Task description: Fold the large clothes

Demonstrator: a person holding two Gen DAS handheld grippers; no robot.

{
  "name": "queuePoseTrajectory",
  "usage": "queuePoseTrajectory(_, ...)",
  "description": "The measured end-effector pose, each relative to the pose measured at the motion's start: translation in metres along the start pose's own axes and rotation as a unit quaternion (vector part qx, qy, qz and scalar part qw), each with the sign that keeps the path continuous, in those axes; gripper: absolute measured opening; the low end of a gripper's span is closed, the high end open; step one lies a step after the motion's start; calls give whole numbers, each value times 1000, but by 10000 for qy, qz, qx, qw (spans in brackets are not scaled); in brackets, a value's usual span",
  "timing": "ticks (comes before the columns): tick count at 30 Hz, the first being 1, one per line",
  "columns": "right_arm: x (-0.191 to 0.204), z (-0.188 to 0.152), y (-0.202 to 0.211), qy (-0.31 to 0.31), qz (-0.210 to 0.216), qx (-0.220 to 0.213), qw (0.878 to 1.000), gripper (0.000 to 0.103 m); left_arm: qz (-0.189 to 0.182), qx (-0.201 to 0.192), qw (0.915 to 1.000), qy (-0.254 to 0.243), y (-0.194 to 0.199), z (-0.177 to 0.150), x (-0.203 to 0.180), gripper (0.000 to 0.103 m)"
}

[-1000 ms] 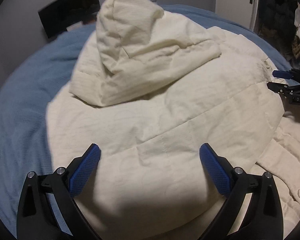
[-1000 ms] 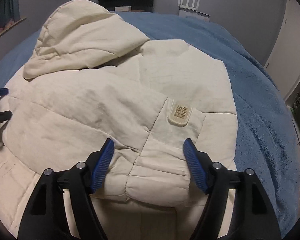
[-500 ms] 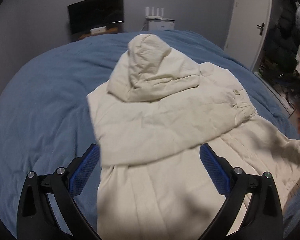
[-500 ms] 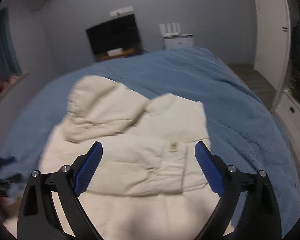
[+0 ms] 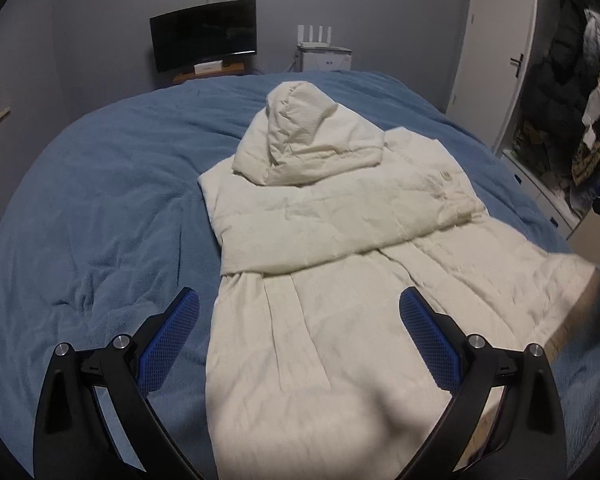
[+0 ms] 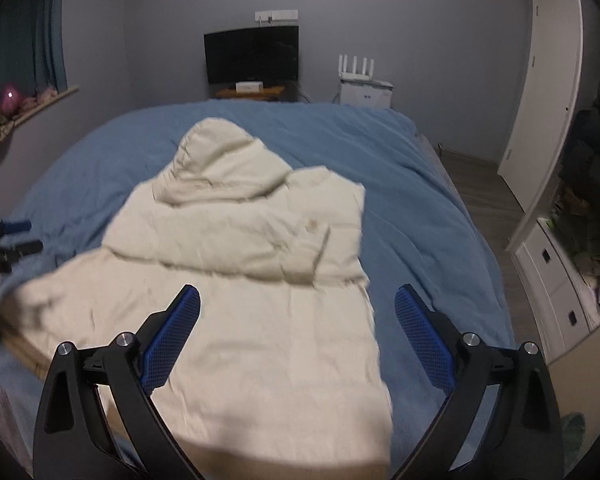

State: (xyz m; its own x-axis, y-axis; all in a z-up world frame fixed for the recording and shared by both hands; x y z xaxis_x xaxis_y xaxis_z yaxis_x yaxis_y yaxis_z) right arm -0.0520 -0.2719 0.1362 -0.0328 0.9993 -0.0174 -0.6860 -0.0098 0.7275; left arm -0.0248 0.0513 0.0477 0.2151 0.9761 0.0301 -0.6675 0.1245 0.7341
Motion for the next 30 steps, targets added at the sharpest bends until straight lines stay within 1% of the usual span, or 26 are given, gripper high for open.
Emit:
queuePoseTrajectory(2, -4, -16, 6, -50, -13, 121, 9999, 94, 11, 48, 10000, -28, 3, -6, -2, 96)
queuePoseTrajectory(6, -13, -35, 7, -261, 0, 355, 9990, 94, -59, 191, 9998, -19, 8, -24, -3, 96)
queuePoseTrajectory(15, -19, -54, 11, -356, 75, 555, 9978, 94, -78, 473, 9988, -44, 27, -55, 4, 96)
queuePoseTrajectory(20, -17, -67, 6, -269, 102, 682, 9973, 94, 15, 505, 9987, 43, 43, -65, 17, 96)
queuePoseTrajectory(24, -18, -76, 6, -166, 71, 731, 9972, 94, -133, 572, 9976, 359, 57, -76, 34, 96)
queuePoseTrajectory(27, -23, -81, 10, -203, 130, 756, 9968, 94, -192, 579, 9974, 374, 67, -82, 36, 96)
queuePoseTrajectory(30, -27, -84, 15, -222, 152, 777, 9966, 94, -405, 621, 9962, 450, 73, -89, 32, 96)
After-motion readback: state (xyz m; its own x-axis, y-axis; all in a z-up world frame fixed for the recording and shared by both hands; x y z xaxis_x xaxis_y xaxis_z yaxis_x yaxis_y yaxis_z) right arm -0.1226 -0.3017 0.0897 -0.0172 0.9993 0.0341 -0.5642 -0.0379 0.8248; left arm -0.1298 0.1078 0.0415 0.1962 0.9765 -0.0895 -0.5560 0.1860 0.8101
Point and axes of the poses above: each gripper's, at about its wrist camera, not at the fingertips, and y roughly against the way its jaws point, x to its left, z to its top, the point moved 4 cm from there along -y, roughly the way its jaws point, and after that the axes turned 2 degrees about z, right-handed, at the moved point
